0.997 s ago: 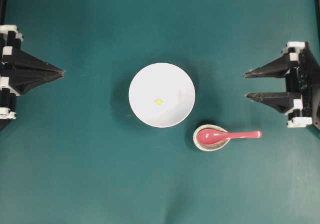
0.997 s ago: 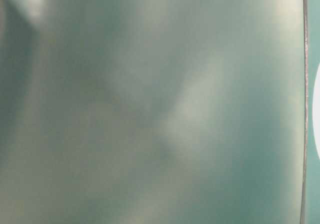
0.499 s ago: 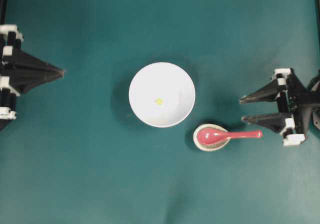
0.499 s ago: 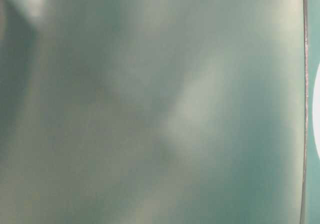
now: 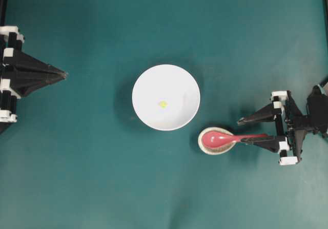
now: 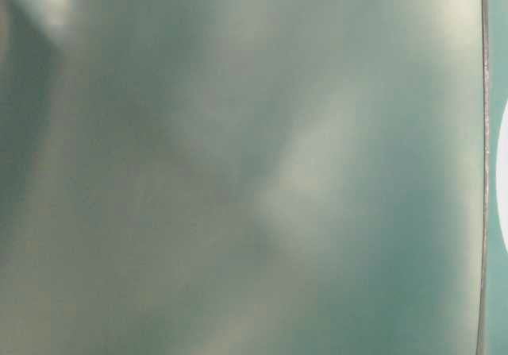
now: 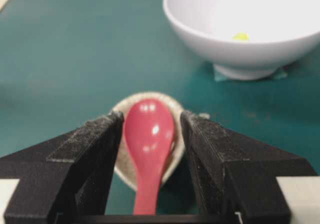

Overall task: Scoop the yellow hexagonal prism block from the bowl with a spoon using the right arm.
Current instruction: 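Close the right gripper on the red spoon handle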

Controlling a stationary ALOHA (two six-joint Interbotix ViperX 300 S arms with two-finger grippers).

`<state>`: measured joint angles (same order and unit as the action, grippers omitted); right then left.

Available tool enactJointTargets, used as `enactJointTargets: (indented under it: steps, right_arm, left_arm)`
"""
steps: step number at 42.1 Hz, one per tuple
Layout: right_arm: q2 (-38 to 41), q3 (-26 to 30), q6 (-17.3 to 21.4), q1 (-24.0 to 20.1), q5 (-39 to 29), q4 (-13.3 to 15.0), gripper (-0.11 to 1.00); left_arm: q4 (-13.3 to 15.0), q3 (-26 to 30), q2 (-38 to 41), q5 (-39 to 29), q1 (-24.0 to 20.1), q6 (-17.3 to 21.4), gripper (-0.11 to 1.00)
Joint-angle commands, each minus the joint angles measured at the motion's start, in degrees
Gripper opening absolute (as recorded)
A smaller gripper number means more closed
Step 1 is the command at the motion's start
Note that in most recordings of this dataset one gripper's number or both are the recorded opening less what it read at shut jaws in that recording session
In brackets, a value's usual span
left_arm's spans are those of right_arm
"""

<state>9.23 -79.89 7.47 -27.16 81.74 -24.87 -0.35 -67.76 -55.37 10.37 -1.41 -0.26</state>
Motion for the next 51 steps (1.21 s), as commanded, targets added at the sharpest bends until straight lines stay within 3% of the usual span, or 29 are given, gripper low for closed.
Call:
enactJointTargets:
  steps: [1,20,51]
  right_arm:
    - [0.09,0.35,0.00,-0.62,0.53,-0.79,0.56]
    - [0.97,0.62,0.00,-1.58,-4.66,-1.85,0.55]
    - [4.57,1.67,0.70,-2.81,-7.38,-2.37,0.55]
  left_arm:
    - [-0.09,0.70,0.62,0.35,-0.09,-0.09,0.00]
    - [-0.18,0.70,0.70,0.35,-0.09,-0.09,0.00]
    - [-0.18,0.62,0.62,0.35,-0.09,-0.09,0.00]
